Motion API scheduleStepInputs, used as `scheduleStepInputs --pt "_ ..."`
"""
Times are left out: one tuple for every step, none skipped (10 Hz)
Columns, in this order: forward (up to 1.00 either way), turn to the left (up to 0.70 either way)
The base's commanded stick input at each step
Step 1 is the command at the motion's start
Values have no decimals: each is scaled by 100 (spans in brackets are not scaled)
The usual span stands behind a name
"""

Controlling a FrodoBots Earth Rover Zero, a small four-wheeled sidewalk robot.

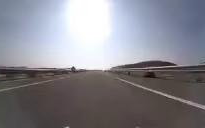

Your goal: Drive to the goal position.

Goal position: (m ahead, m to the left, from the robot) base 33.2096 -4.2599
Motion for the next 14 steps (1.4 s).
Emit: scheduleStepInputs --pt "100 3" --pt "100 3" --pt "100 3" --pt "100 3" --pt "100 3" --pt "100 3" --pt "100 3" --pt "100 3" --pt "100 3" --pt "100 3" --pt "100 3" --pt "100 3" --pt "100 3" --pt "100 3"
